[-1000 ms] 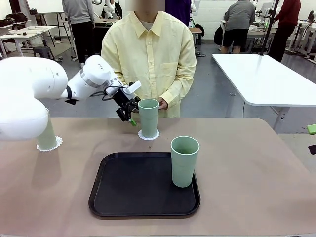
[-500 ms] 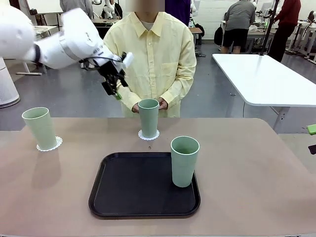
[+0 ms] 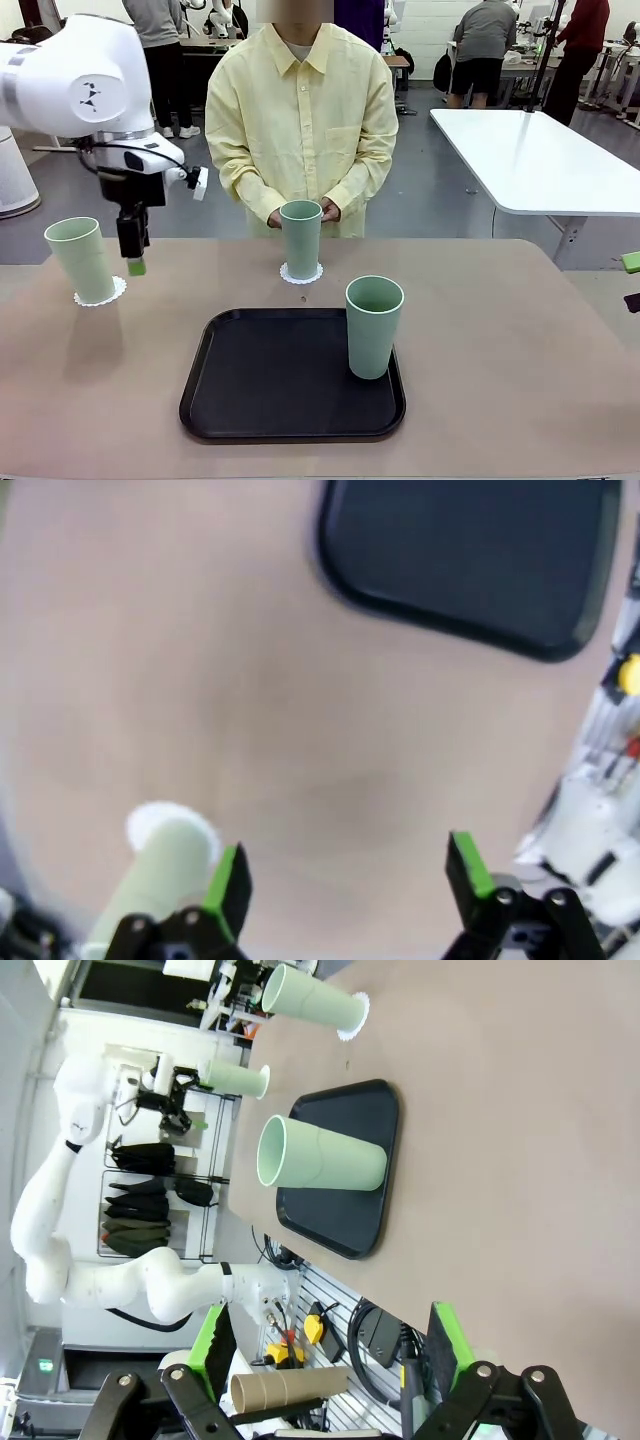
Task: Place coasters on the table and set cups on them.
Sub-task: Take one Reusable plastic cup from the Flat Tray and place it on a coaster set by the human.
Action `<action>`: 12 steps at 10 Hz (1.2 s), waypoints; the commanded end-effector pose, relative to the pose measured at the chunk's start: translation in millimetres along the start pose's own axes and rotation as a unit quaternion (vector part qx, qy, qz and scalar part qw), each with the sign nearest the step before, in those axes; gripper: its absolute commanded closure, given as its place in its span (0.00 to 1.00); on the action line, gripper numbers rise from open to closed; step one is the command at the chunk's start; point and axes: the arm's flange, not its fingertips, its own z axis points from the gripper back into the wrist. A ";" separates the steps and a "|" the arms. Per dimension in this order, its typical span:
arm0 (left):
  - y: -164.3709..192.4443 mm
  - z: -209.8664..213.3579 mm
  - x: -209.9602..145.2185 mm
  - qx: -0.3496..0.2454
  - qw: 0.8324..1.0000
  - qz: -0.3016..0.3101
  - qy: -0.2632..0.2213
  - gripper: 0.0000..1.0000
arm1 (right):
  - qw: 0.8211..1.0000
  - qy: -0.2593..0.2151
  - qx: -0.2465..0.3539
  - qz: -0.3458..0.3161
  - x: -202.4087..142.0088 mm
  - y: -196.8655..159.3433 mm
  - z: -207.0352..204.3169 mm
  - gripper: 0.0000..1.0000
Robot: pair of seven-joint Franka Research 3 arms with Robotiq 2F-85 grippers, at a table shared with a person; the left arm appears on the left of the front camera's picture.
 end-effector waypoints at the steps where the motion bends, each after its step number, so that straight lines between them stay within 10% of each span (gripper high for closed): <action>1: 0.8 -2.7 -10.3 -0.003 0.999 0.010 -0.046 0.00 | 1.000 0.000 0.008 0.008 0.4 0.2 0.3 0.00; 12: -7.0 -8.1 -7.8 -0.016 1.000 0.003 -0.022 0.00 | 1.000 0.000 0.008 0.008 0.4 0.2 0.3 0.00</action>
